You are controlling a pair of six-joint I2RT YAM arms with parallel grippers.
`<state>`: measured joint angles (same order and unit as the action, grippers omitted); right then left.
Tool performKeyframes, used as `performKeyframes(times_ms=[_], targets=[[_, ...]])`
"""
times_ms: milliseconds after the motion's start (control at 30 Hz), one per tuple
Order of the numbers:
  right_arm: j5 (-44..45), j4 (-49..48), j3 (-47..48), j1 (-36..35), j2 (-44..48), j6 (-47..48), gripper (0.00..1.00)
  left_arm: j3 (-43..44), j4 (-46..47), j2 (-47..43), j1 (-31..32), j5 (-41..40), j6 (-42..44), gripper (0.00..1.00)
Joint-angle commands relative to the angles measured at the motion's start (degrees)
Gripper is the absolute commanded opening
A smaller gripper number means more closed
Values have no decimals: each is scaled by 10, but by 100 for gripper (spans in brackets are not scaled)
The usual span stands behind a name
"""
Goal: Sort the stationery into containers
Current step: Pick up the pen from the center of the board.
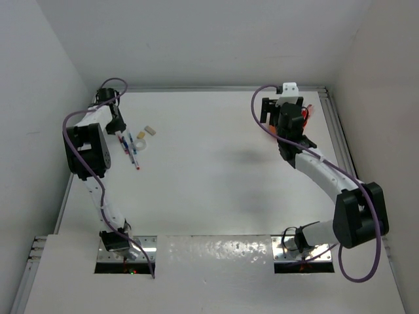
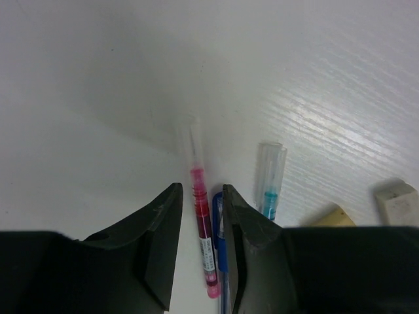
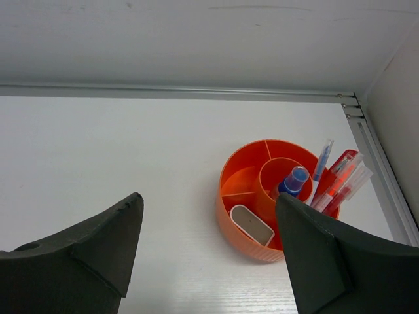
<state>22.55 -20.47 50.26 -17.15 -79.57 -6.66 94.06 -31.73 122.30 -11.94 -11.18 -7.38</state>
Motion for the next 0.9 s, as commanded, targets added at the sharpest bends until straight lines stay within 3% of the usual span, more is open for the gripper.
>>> performKeyframes(times_ms=[0,400,467,500,567,867], targets=[[12,-8,0,-8,25,4,79,-4,23,11,1,-7,8,29],[18,-9,-8,-9,45,13,79,-34,0,34,-16,-21,-25,29],[18,-11,-10,-10,49,16,79,-34,-4,37,-19,-19,-29,24],[18,-11,-10,-10,51,17,79,-34,-4,39,-19,-18,-30,13],[20,-12,-12,-11,57,19,79,-33,-6,40,-23,-15,-33,0],[5,-1,-1,-29,71,34,79,-18,3,-27,-41,-4,-31,0]])
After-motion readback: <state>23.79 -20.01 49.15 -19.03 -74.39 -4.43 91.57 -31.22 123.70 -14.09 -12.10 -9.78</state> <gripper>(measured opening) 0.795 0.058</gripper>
